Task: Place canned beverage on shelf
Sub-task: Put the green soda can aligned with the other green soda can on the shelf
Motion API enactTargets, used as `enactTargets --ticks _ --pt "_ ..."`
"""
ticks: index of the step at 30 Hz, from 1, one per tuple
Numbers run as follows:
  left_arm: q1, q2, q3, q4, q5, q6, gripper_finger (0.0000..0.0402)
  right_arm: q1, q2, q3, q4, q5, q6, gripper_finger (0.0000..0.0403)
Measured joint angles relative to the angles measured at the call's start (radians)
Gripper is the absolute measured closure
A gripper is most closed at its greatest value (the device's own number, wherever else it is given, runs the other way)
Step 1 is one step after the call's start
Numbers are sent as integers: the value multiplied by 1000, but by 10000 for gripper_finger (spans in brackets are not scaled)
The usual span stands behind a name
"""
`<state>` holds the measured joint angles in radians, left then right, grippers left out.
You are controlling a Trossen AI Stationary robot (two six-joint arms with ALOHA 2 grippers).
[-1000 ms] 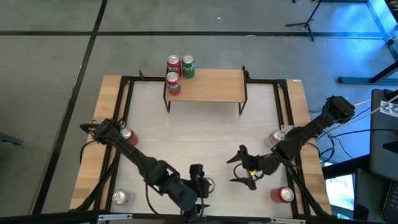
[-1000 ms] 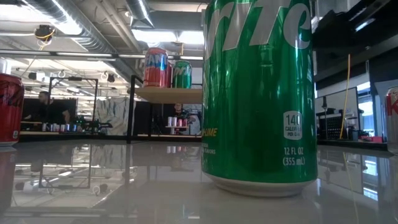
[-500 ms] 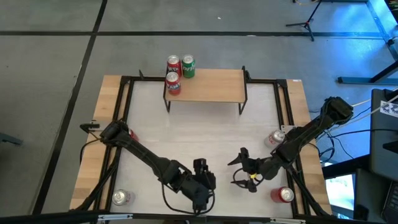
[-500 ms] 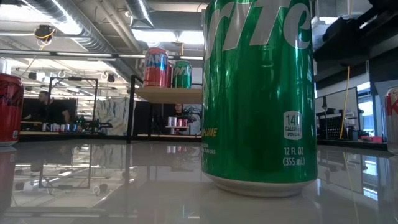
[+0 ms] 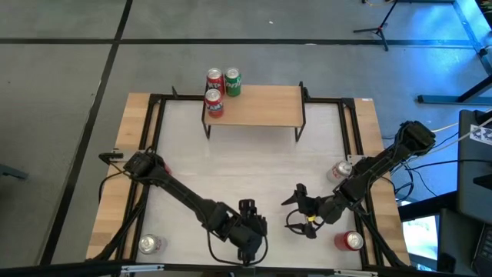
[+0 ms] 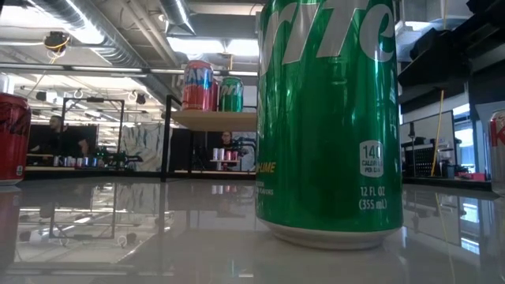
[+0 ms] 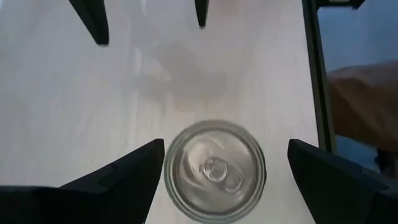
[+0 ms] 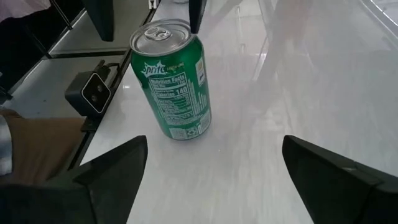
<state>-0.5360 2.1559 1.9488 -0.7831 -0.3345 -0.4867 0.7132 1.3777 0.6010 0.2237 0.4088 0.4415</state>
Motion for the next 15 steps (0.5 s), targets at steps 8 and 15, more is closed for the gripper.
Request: enactTargets --ticks 8,15 --pt "5 19 1 4 2 -2 70 0 0 0 5 0 0 33" --pt "12 38 -3 5 31 -15 70 0 0 0 12 0 0 33"
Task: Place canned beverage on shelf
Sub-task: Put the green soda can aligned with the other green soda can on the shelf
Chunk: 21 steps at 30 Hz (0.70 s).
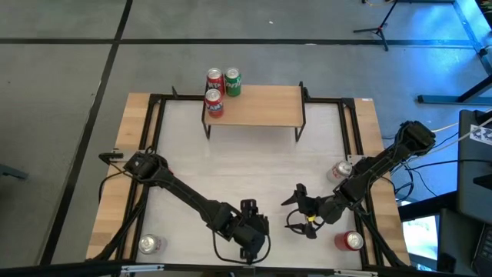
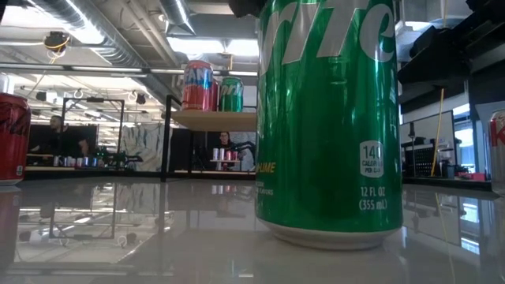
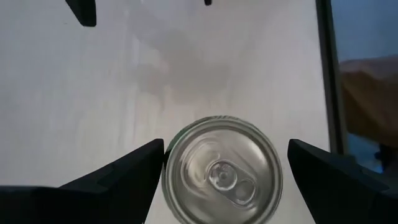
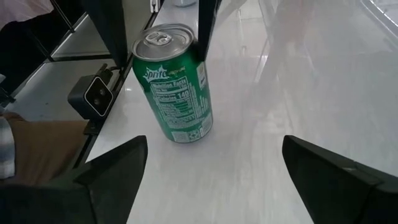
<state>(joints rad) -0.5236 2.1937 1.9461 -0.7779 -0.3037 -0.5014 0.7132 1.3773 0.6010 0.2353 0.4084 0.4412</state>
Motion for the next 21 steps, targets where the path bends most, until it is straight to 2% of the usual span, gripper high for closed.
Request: enactTargets --ticks 7,11,21 --pt "12 3 -42 22 48 -41 70 0 0 0 0 0 0 33" --pt "29 2 -79 45 124 -55 70 0 0 0 0 0 0 33" --pt "31 2 -88 79 127 -39 102 0 0 0 -1 1 0 33"
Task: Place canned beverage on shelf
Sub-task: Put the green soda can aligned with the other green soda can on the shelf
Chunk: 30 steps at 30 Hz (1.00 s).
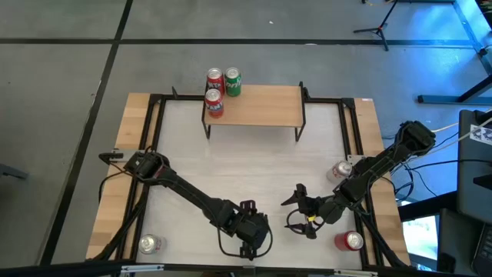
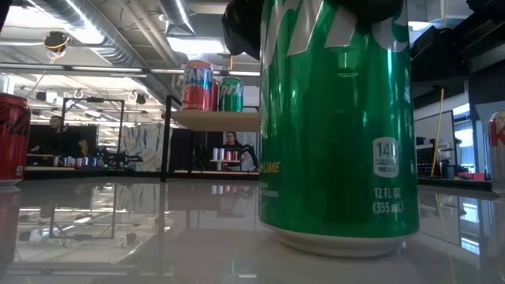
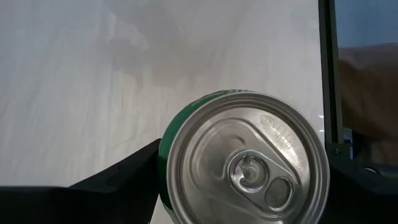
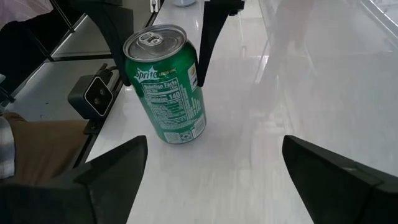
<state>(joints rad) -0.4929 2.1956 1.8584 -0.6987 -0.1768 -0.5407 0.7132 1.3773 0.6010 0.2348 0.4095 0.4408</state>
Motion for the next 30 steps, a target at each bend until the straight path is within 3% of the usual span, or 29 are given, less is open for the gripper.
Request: enactTargets --ticks 6,16,22,30 --pt "0 1 13 -15 1 -7 102 0 0 0 0 1 0 33" --pt "8 -40 144 -176 -60 -8 102 0 0 0 0 1 -1 33" --pt "38 -121 216 -335 -156 -12 102 -4 0 0 0 1 -60 33" --pt "157 -255 240 -428 -211 7 101 -108 0 0 -14 -43 -83 33"
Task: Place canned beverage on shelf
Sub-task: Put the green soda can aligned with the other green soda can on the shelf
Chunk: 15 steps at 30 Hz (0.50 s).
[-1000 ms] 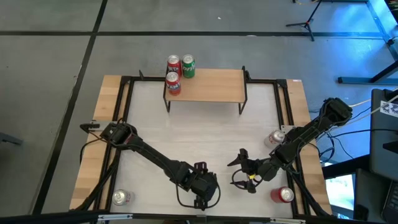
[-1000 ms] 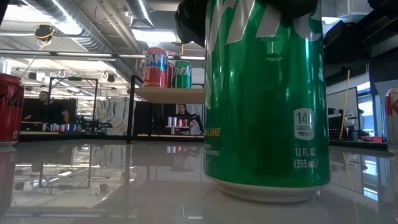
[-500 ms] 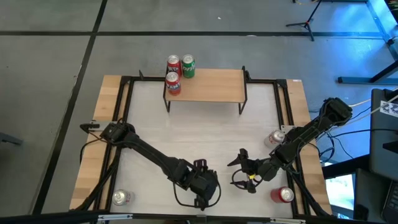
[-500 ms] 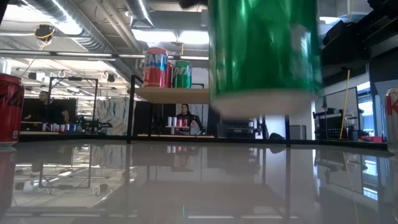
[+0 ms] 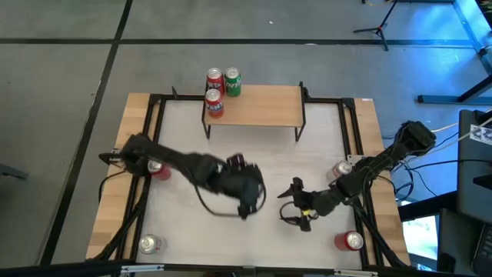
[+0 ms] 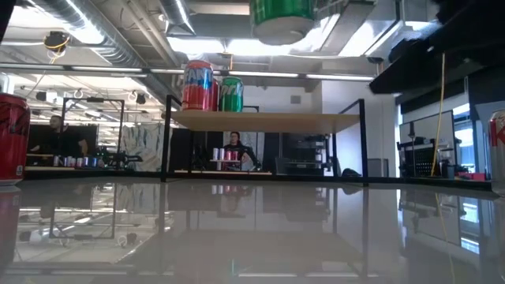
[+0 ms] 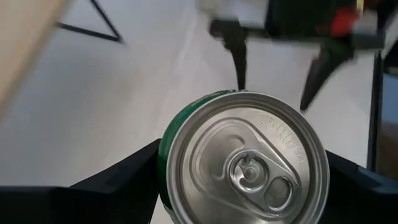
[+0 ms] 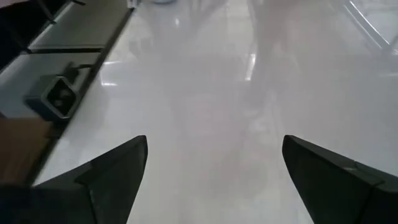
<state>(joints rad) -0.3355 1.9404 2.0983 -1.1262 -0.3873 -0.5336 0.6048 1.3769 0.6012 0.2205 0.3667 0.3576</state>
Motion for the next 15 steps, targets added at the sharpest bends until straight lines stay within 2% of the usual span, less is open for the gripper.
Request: enactTargets --ticks 8,15 --pt "196 -93 1 -49 15 65 101 -148 0 0 -42 -30 -65 33" --pt "411 -108 1 -123 57 126 101 -293 0 0 -47 -72 -157 33"
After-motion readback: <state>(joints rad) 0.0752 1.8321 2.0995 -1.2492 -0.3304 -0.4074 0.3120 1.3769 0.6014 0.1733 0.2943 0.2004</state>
